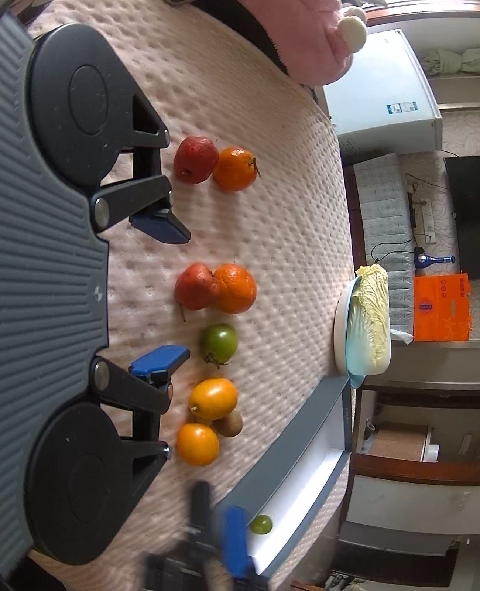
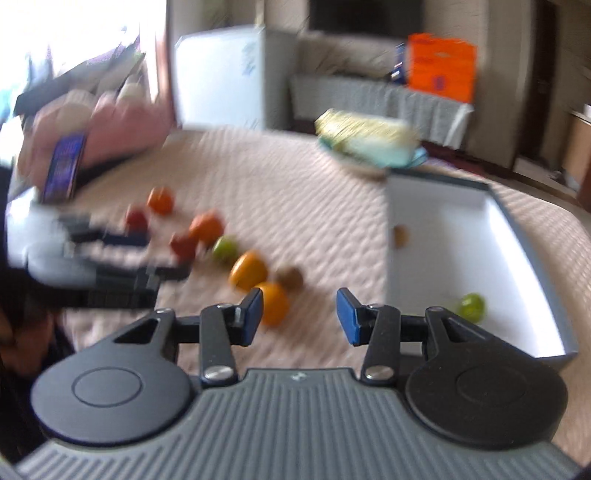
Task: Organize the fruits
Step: 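Move both grippers back toward the remaining fruits, then grasp the red fruit with the left gripper while the right gripper grasps an orange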
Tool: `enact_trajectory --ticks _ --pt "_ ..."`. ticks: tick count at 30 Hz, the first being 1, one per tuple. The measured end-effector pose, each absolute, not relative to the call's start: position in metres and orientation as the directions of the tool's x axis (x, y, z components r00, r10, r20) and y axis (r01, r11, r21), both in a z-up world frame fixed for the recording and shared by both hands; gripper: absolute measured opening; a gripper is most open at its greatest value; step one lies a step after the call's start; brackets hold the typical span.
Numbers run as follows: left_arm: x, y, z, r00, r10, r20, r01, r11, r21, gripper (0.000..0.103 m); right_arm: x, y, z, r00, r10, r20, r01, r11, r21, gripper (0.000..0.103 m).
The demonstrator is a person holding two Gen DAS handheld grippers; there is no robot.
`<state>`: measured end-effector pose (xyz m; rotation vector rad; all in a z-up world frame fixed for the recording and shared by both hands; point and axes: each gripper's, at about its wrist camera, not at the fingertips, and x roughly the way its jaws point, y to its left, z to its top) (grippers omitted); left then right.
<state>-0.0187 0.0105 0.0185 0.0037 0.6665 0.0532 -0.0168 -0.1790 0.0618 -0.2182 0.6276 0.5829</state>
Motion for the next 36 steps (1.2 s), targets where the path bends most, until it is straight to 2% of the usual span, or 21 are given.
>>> enact_trajectory --ticks 10,14,19,20,22,27,36 --pt "0.007 0.015 0.013 0.773 0.043 -0.633 -0.071 0.997 -0.018 0.065 -0.001 -0.158 0.045 0.635 0.418 -0.65 -0.574 0.818 -0.035 0.046" --pt "0.012 0.013 0.01 0.763 0.032 -0.645 -0.057 0.998 -0.017 0.054 0.0 -0.153 0.042 0.617 0.434 -0.656 -0.593 0.805 -0.025 0.046" --pt "0.014 0.015 0.008 0.764 0.031 -0.644 -0.057 0.998 -0.019 0.049 0.001 -0.141 0.036 0.602 0.421 -0.678 -0.614 0.788 -0.056 0.045" --pt "0.014 0.015 0.008 0.765 0.029 -0.644 -0.058 0.998 -0.023 0.045 0.001 -0.14 0.037 0.599 0.424 -0.679 -0.616 0.786 -0.052 0.038" --pt "0.013 0.015 0.008 0.768 0.025 -0.64 -0.054 0.998 -0.025 0.042 0.002 -0.139 0.037 0.592 0.422 -0.687 -0.618 0.785 -0.051 0.034" --pt "0.012 0.014 0.011 0.78 0.02 -0.626 -0.039 0.999 -0.017 0.034 0.0 -0.139 0.039 0.583 0.427 -0.691 -0.623 0.781 -0.044 0.033" --pt "-0.003 0.021 0.032 0.812 0.039 -0.582 -0.093 0.994 -0.063 0.034 -0.005 -0.165 0.069 0.633 0.5 -0.591 -0.588 0.807 0.053 0.033"
